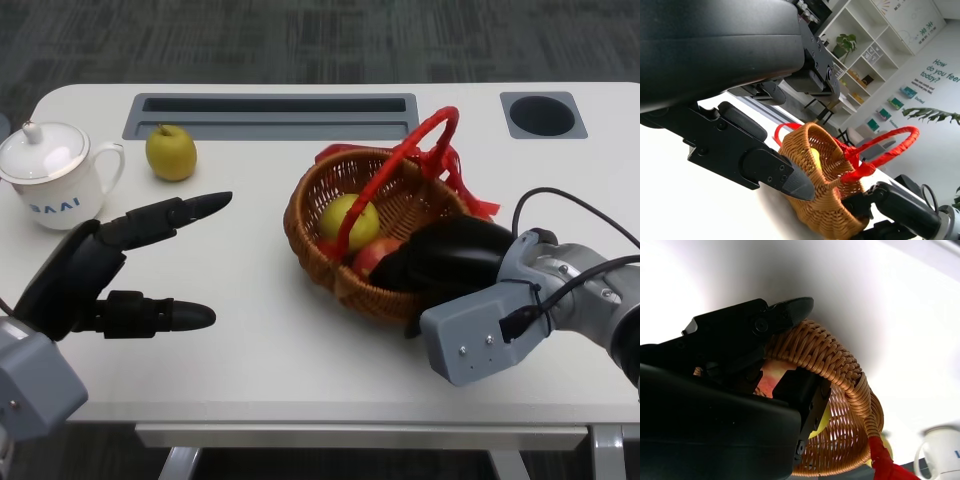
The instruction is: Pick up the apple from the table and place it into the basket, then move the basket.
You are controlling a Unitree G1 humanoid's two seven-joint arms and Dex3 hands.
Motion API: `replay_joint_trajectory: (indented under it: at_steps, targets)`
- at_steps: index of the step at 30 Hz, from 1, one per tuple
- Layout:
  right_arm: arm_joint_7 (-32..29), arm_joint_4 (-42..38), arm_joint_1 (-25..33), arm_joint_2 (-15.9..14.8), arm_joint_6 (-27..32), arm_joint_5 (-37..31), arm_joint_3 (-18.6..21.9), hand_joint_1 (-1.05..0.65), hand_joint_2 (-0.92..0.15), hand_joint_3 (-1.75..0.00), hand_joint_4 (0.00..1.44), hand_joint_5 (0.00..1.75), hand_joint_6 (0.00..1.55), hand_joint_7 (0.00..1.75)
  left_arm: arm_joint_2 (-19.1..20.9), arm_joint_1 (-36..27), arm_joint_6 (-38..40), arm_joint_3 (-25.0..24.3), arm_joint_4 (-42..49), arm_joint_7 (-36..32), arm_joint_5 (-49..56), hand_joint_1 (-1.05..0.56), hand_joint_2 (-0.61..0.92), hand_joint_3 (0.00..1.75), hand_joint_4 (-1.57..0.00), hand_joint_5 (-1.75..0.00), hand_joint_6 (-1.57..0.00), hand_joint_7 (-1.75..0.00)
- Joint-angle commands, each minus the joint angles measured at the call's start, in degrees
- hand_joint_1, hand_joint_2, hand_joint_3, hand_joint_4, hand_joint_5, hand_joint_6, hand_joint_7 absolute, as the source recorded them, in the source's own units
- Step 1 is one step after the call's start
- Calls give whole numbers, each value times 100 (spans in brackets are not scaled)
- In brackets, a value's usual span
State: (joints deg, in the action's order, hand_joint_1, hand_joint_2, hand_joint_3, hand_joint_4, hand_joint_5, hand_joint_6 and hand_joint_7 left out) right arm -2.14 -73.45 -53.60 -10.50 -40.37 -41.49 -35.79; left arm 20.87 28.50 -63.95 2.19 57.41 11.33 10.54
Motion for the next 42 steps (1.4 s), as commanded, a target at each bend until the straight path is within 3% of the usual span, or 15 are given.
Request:
replay_joint_trajectory:
  at_steps: [1,10,13,15,16,17,20,23,32,37,42]
  targets:
    - [-86,-41,-304,-217,130,132,222,-23,-91,-3,120,6,97,2,46,-80,-86,-97,-27,-96,-119,-60,78,1,-56,-2,-55,-1]
    - [-314,-106,-589,-358,575,174,557,-26,-92,-6,127,10,96,0,39,-120,-177,-127,-58,-275,-31,-58,79,0,-59,-2,-57,-1]
    - [-436,-179,-633,-374,755,151,571,-27,-92,-4,122,40,97,0,56,-157,-165,-128,-95,-283,-44,-58,79,0,-59,-1,-57,-1]
    - [-446,-251,-663,-368,947,152,589,-29,-92,-7,108,75,96,0,70,-187,-197,-143,-122,-342,-10,-58,80,0,-60,-1,-57,-1]
    - [-454,-281,-677,-364,1045,143,592,-30,-92,-8,103,82,95,0,79,-207,-218,-151,-139,-375,9,-59,80,0,-61,-2,-58,-1]
    - [-464,-308,-691,-360,1140,127,591,-30,-92,-9,100,77,95,0,89,-231,-242,-159,-160,-399,19,-59,79,0,-62,-2,-59,-1]
    - [-503,-365,-719,-347,1381,56,561,-29,-92,-8,104,32,93,0,136,-328,-301,-176,-246,-416,16,-58,79,0,-63,-2,-59,-1]
    - [-570,-404,-740,-325,1583,-37,503,-27,-92,-8,106,14,94,1,190,-434,-314,-197,-363,-425,42,-58,80,0,-62,-1,-59,-1]
    - [-606,-418,-746,-310,1651,-89,499,-26,-92,-7,107,9,94,1,198,-497,-267,-225,-474,-422,67,-59,80,0,-62,0,-58,0]
    - [-610,-559,-858,-200,2585,-62,591,-24,-92,-5,97,3,91,0,347,-1181,-368,-312,-1156,-280,-217,-57,77,0,-62,0,-58,0]
    - [-586,-578,-864,-204,2979,0,712,-23,-91,-2,97,2,91,1,450,-1608,-253,-329,-1738,-202,-365,-56,77,0,-62,0,-58,0]
